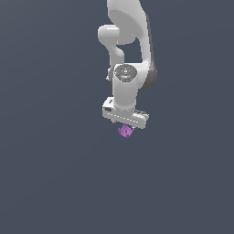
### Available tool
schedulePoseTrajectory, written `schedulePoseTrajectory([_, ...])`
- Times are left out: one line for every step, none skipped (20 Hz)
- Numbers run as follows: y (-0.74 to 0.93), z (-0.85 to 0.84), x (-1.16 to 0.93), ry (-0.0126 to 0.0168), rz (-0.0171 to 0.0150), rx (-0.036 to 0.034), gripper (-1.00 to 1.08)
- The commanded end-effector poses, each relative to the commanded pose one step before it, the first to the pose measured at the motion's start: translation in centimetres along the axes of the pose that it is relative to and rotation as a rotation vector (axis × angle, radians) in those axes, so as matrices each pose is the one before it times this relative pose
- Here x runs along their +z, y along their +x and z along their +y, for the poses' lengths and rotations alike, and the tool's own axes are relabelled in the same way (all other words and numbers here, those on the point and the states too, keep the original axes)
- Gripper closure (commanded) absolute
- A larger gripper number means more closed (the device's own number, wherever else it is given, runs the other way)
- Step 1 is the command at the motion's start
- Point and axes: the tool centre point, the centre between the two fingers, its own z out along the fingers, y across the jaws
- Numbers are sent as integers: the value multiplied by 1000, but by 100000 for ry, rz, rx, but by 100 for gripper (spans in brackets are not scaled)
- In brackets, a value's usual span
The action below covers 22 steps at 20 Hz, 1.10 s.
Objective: Pick up the object and move it to a goal position.
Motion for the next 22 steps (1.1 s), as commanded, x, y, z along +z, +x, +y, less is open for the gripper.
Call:
schedulePoseTrajectory([-513,-193,691,-299,328,5901,-92])
schedulePoseTrajectory([-210,-59,268,-117,132,2306,-92])
schedulePoseTrajectory([-211,-51,263,-114,137,2284,-92])
schedulePoseTrajectory([-203,-41,249,-107,135,2178,-92])
schedulePoseTrajectory([-193,-32,233,-99,133,2060,-92])
schedulePoseTrajectory([-184,-25,218,-92,129,1942,-92])
schedulePoseTrajectory([-173,-18,203,-84,125,1825,-92])
schedulePoseTrajectory([-163,-12,188,-77,120,1707,-92])
schedulePoseTrajectory([-151,-7,174,-70,115,1590,-92])
schedulePoseTrajectory([-141,-3,160,-64,108,1471,-92])
schedulePoseTrajectory([-130,0,146,-57,102,1353,-92])
schedulePoseTrajectory([-119,2,132,-51,94,1234,-92])
schedulePoseTrajectory([-107,5,119,-46,87,1119,-92])
schedulePoseTrajectory([-96,6,106,-40,79,1002,-92])
schedulePoseTrajectory([-85,5,93,-35,70,881,-92])
schedulePoseTrajectory([-73,7,80,-30,62,766,-92])
schedulePoseTrajectory([-63,5,68,-25,52,645,-92])
schedulePoseTrajectory([-50,7,55,-20,44,533,-92])
schedulePoseTrajectory([-41,3,43,-15,33,407,-92])
schedulePoseTrajectory([-29,2,31,-11,24,292,-92])
schedulePoseTrajectory([-15,4,18,-7,15,182,-92])
schedulePoseTrajectory([-2,5,6,-3,6,69,-92])
